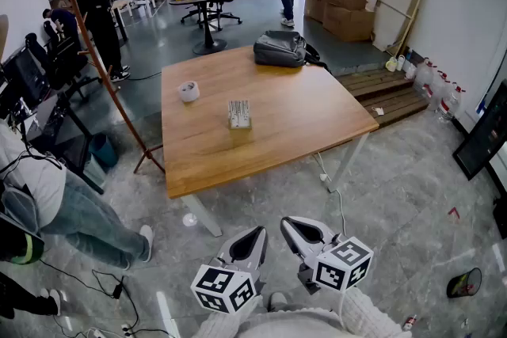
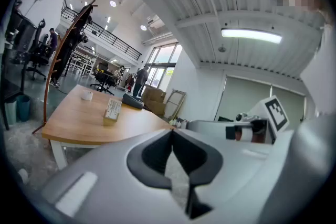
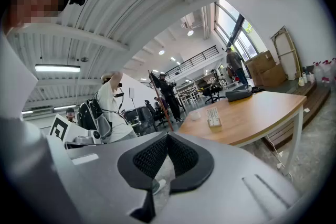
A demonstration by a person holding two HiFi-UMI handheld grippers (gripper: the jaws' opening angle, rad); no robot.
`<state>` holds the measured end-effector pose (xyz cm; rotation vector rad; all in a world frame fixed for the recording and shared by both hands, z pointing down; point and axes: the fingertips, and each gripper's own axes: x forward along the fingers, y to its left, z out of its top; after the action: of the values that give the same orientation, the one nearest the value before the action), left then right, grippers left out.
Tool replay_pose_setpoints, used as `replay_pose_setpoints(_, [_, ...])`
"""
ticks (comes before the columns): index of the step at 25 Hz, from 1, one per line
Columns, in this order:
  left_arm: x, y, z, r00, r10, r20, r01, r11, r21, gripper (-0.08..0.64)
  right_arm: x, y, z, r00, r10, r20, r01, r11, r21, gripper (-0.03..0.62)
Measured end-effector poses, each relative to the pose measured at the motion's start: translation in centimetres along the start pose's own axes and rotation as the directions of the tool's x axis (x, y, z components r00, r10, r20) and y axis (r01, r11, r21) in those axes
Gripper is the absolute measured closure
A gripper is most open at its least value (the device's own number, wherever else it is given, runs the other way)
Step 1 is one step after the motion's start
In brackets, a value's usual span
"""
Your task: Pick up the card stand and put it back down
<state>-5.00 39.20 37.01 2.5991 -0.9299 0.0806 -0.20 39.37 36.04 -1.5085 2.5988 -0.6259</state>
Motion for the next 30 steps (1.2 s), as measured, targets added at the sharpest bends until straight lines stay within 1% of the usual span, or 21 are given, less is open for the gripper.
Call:
replay_pose_setpoints(3, [0.5,0.4,-0.7,1.000,0.021,-0.008,-0.021,1.000,-0.011,0.552,0.0,-0.8,-1.1,0.999,-0.012,-0.046,0.012,1.000,-0.003,0.595])
replay_pose_setpoints(6, [1.2,0.6,-0.9,0.999,0.037,-0.011,-0.037,0.999,-0.020,0.552,-0.1,-1.7,-1.6,0.998,-0.019,-0.061,0.020,1.000,0.006,0.597])
replay_pose_setpoints(9, [1.8,0.4,-1.3,0.999,0.045,-0.010,-0.045,0.998,-0.036,0.552,-0.4,-2.0,-1.8,0.998,0.008,-0.060,-0.008,1.000,0.002,0.597])
replay_pose_setpoints(14, [2.9,0.3,-2.7,0.998,0.067,-0.018,-0.068,0.996,-0.061,0.552,-1.0,-2.4,-2.4,0.996,0.046,-0.072,-0.051,0.997,-0.060,0.597])
replay_pose_setpoints(16, [3.3,0.8,-3.1,0.997,0.078,-0.025,-0.079,0.994,-0.070,0.552,-0.9,-3.1,-2.9,0.996,0.048,-0.081,-0.053,0.997,-0.056,0.597])
replay_pose_setpoints(18, [3.8,1.2,-3.3,0.996,0.081,-0.032,-0.083,0.993,-0.078,0.552,-0.6,-3.8,-3.2,0.995,0.054,-0.088,-0.057,0.998,-0.032,0.597])
replay_pose_setpoints(20, [4.4,1.8,-3.4,0.996,0.077,-0.037,-0.079,0.994,-0.081,0.552,0.1,-4.6,-3.2,0.994,0.058,-0.093,-0.060,0.998,-0.021,0.595])
replay_pose_setpoints(24, [6.6,3.4,-3.0,0.998,0.056,-0.041,-0.060,0.995,-0.083,0.552,2.0,-6.0,-2.5,0.993,0.077,-0.090,-0.081,0.996,-0.041,0.595])
replay_pose_setpoints(27, [9.0,5.5,-2.1,0.999,0.031,-0.030,-0.034,0.994,-0.100,0.552,4.8,-7.3,-1.4,0.992,0.104,-0.072,-0.108,0.993,-0.045,0.595])
replay_pose_setpoints(30, [11.7,8.0,-0.9,0.999,0.019,-0.029,-0.022,0.994,-0.111,0.552,7.8,-9.2,0.1,0.992,0.108,-0.068,-0.112,0.992,-0.059,0.595])
